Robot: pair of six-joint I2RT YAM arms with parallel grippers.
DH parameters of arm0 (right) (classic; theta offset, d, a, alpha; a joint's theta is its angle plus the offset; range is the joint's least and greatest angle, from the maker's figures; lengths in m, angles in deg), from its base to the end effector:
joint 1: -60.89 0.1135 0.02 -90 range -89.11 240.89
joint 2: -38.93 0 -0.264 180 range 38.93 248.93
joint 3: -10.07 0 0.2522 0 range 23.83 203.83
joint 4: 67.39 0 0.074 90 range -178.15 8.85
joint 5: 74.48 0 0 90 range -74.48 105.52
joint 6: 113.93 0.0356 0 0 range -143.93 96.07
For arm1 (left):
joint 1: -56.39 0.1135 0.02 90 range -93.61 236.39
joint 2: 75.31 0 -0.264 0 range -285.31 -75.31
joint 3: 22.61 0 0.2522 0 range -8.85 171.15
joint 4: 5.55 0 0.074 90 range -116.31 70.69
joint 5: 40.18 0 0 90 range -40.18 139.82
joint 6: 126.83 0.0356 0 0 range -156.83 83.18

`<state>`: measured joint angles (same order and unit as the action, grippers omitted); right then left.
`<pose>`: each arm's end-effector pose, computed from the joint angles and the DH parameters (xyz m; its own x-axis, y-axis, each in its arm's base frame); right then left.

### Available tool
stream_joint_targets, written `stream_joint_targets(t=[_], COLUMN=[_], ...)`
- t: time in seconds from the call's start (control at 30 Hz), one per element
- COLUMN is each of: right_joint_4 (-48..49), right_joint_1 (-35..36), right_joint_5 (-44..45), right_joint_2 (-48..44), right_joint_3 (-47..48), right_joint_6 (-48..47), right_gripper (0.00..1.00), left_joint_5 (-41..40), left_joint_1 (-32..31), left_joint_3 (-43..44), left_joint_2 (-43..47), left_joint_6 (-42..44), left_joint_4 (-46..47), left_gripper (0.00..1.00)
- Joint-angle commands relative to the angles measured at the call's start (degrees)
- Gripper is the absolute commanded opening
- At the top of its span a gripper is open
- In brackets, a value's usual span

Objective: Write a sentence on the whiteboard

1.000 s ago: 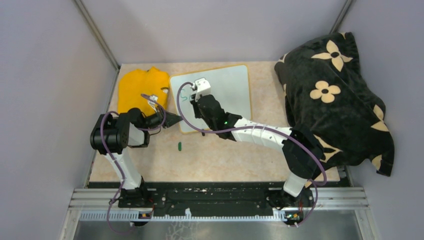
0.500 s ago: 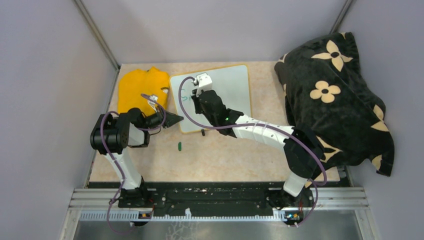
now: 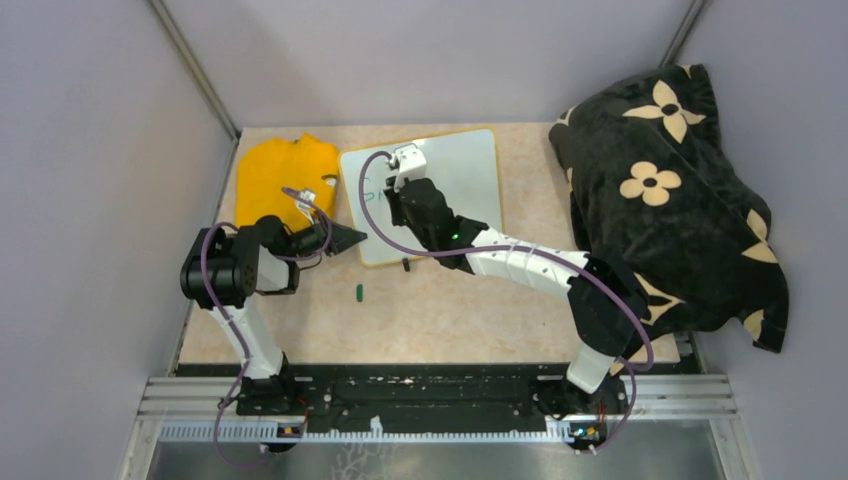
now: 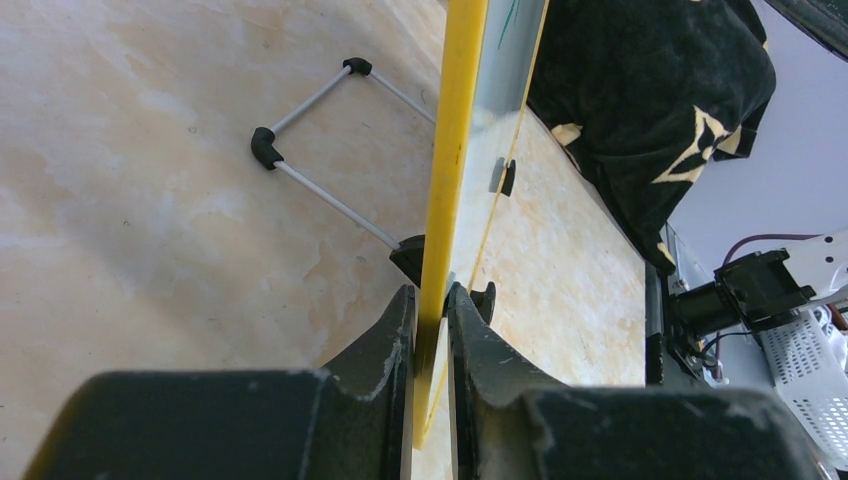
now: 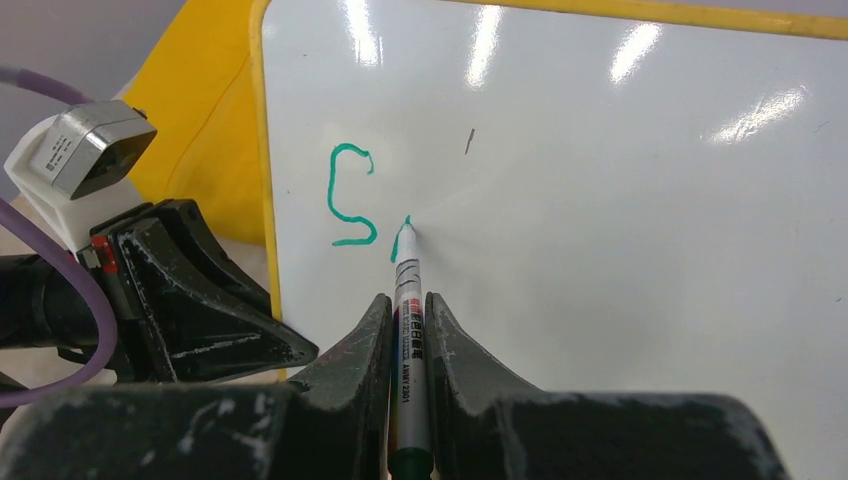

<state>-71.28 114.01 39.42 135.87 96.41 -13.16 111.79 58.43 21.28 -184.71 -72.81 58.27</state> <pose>0.2534 0.3137 0.3025 -0.2402 -0.0355 -0.9701 -0.4591 0.8847 0.0813 0.3039 -0.0206 0.1303 -0.5321 -0.2952 -0.7936 0.6827 0.4048 -0.6083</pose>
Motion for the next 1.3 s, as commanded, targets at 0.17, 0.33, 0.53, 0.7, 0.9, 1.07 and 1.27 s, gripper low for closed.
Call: stream_joint_targets(t=[0.17,0.33,0.53,0.7,0.9,1.07,1.27], right_joint_4=[1.4,1.5,1.7,1.8,2.0,2.1,1.9], right_joint_1=[-1.7,-1.7,-1.7,-1.7,-1.7,-1.9,-2.2], right_joint_5=[2.8,2.5,1.7,1.1,1.3,1.5,1.3], right_joint_2=[-2.3,-3.1,-3.7,-3.6,-3.7,-3.4,-2.7], right_joint_3=[-1.5,-2.9,-4.5,-4.4,-3.2,-1.8,-0.3], right_joint_6=[0.3,0.8,1.5,1.7,1.6,1.4,1.5], right_gripper=[0.00,0.00,0.00,0.00,0.00,0.00,0.00], left_joint_5=[-1.1,-1.1,-1.1,-1.1,-1.0,-1.0,-0.9], left_joint_1=[0.2,0.2,0.2,0.3,0.2,0.2,0.2], left_joint_3=[0.5,0.5,0.5,0.5,0.4,0.4,0.5], left_joint_2=[-1.3,-1.2,-1.2,-1.2,-1.3,-1.2,-1.3], left_joint_6=[0.9,0.8,0.8,0.9,0.8,0.8,0.9], left_joint_4=[-0.8,-0.9,-0.9,-0.9,-0.7,-0.8,-0.8], left_gripper=[0.00,0.00,0.00,0.00,0.00,0.00,0.00])
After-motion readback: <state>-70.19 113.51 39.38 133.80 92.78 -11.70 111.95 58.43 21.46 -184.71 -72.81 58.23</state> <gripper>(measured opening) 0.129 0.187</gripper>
